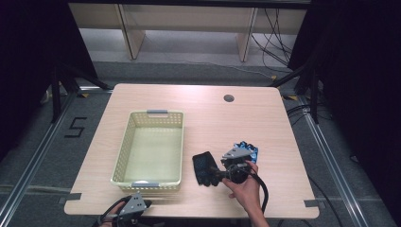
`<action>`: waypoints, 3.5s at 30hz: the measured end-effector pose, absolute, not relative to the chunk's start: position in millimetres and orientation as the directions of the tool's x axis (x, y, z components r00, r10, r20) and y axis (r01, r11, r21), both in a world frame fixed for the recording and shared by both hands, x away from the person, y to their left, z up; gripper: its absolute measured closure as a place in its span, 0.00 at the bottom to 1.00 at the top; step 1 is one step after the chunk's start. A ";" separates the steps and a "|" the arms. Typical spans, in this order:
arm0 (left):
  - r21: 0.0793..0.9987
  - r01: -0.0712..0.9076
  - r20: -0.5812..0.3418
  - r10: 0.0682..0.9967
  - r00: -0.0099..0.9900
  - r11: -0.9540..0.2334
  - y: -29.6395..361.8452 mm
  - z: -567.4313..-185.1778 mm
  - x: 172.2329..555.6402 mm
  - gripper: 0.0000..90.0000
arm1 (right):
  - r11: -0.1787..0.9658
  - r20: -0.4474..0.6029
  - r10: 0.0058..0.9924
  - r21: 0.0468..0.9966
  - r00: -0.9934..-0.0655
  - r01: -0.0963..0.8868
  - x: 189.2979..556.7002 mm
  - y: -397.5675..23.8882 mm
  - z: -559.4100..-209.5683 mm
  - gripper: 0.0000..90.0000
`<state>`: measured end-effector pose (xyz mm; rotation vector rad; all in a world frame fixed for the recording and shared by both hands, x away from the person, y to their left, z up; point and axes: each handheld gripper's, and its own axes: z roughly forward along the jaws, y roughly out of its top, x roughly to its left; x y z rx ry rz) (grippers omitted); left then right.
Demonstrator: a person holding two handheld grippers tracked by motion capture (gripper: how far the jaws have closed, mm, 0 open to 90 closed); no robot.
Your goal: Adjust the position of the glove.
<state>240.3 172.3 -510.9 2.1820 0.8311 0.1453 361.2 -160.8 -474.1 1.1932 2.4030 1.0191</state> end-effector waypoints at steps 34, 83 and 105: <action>0.712 0.502 -0.153 0.589 0.793 -0.491 174.6 -508.8 240.8 0.18 | 0.471 0.092 0.739 0.637 -0.668 0.610 400.2 -141.3 -496.8 0.97; 0.713 0.523 -0.173 0.605 0.777 -0.468 173.5 -511.2 241.6 0.18 | 0.827 0.065 0.223 0.515 -0.973 0.225 393.3 -143.8 -480.9 0.85; 0.713 0.512 -0.162 0.598 0.785 -0.479 174.0 -510.0 241.2 0.18 | 0.569 -0.124 0.759 0.604 -0.639 0.558 383.2 -257.0 -446.8 1.00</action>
